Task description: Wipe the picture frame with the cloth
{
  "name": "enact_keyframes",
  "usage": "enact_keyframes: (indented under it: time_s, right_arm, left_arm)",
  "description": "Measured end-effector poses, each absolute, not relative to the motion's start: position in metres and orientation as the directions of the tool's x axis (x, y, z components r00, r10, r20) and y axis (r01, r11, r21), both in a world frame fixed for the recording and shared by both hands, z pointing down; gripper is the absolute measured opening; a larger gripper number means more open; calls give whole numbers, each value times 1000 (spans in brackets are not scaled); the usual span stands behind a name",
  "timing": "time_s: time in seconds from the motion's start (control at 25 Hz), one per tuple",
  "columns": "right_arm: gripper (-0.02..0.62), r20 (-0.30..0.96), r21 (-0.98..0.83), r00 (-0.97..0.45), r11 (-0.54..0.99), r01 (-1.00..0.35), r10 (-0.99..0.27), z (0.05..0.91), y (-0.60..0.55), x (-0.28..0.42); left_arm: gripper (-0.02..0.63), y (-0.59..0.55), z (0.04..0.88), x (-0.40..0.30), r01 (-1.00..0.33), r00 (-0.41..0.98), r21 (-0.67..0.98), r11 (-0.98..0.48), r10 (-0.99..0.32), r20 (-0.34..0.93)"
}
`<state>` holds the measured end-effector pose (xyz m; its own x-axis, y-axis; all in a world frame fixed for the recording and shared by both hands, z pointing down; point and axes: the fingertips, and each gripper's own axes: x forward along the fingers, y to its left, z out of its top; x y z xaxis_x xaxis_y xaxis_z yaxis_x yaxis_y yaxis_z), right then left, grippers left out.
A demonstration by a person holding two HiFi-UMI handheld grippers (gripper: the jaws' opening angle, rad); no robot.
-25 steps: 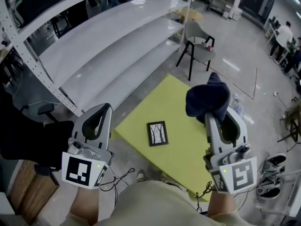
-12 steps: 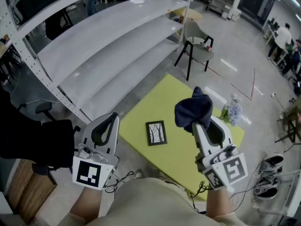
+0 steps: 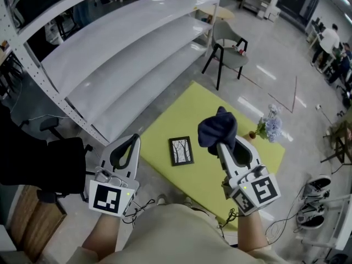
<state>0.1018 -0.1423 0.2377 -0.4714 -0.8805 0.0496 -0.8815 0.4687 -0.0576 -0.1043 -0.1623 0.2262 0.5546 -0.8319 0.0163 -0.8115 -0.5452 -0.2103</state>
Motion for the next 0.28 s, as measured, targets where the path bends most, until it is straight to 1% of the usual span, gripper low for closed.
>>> enact_keyframes:
  time_s: [0.28]
  right_arm:
    - [98,71,-36,-465,464,-885,-882,241,-140,107]
  left_arm:
    - [6,-158,229,-97,-812,555,-200,-548,-831,25]
